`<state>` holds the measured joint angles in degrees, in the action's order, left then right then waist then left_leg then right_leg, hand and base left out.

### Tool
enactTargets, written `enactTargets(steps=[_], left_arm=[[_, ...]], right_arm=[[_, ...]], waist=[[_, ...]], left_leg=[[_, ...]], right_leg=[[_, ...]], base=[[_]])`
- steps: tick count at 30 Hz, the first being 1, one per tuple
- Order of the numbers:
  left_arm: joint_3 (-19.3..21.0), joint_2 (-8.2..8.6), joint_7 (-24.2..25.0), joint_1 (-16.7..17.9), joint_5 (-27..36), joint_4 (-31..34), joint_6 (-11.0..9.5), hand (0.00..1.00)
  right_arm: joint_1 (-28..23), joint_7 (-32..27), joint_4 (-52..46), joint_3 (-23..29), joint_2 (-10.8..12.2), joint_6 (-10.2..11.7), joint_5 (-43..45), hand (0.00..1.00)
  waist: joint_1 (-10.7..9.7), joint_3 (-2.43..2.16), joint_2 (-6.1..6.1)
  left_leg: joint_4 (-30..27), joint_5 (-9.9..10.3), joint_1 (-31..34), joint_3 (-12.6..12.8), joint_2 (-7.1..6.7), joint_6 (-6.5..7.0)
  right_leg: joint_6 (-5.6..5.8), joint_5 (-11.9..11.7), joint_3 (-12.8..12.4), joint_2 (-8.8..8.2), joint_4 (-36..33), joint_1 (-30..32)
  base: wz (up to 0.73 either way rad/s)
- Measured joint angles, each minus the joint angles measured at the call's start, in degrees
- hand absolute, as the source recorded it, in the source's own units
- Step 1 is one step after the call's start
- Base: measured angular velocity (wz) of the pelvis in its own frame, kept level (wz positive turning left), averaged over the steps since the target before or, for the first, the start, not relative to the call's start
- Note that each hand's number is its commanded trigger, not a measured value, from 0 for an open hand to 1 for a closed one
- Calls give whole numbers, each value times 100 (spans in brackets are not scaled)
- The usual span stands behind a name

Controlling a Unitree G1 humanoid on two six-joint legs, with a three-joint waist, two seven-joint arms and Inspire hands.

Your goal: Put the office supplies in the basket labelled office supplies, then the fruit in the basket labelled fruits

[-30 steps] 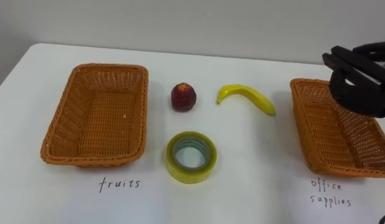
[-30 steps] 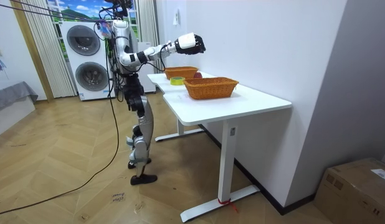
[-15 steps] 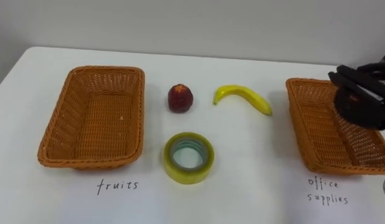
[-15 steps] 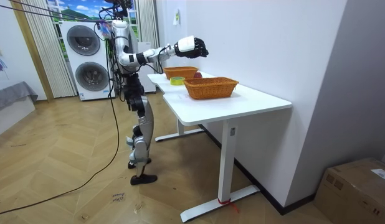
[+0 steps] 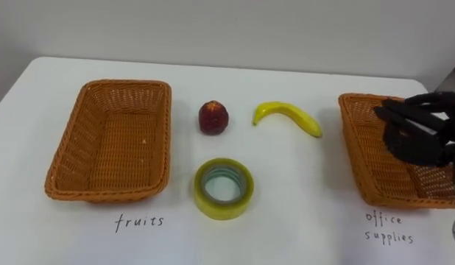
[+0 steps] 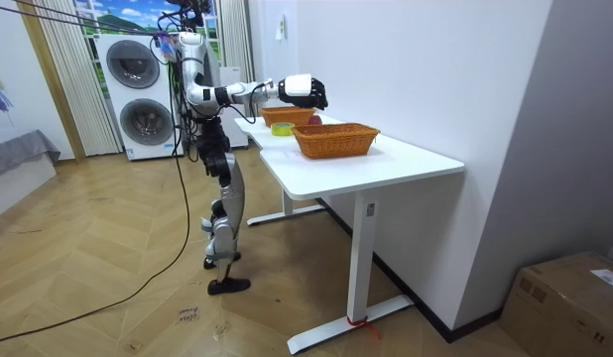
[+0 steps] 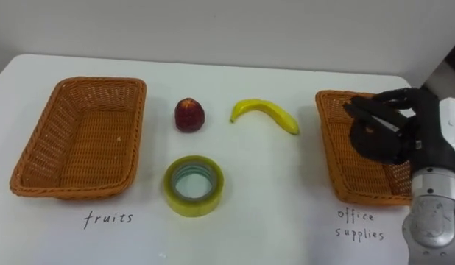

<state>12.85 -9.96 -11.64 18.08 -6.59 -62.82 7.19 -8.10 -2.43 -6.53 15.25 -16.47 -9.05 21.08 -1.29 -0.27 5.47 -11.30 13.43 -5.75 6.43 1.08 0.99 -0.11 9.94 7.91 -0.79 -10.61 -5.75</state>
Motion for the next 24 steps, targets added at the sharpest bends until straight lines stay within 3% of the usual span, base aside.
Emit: enactTargets(steps=[4, 11, 13, 15, 24], left_arm=[[36, 0, 34, -3, 0, 0, 17, 0], [42, 0, 178, -63, 0, 2, 39, 0], [41, 1, 229, -64, 0, 4, 50, 0], [41, 1, 228, -64, 0, 18, 98, 0], [42, 1, 226, -66, 4, 119, 168, 0]], right_arm=[[-5, 377, 165, -3, 0, -143, 6, 100], [-4, 728, 165, -13, -38, -187, 206, 97], [-4, 767, 168, -44, -65, -225, 224, 68], [-1, 792, 179, -47, -73, -231, 222, 0], [24, 998, 396, -51, -202, -370, 568, 0]], waist=[[3, 24, 59], [29, 22, 59], [34, 20, 62], [54, 20, 61], [164, 22, 71]], left_leg=[[0, 0, 11, 1, 1, 0], [-2, 1, 50, 3, -3, 1], [-3, 0, 52, 2, -6, 0], [-8, 0, 54, 2, -6, 0], [4, 1, 42, 1, 4, 0]], right_leg=[[0, 1, -2, 0, 0, 27], [-1, 6, 2, -1, 7, 88], [-1, 6, 2, 2, 7, 90], [-1, 6, 3, 6, 3, 79], [-1, 5, 15, 1, -12, 71]], base=[[0], [0], [0], [0], [0]])
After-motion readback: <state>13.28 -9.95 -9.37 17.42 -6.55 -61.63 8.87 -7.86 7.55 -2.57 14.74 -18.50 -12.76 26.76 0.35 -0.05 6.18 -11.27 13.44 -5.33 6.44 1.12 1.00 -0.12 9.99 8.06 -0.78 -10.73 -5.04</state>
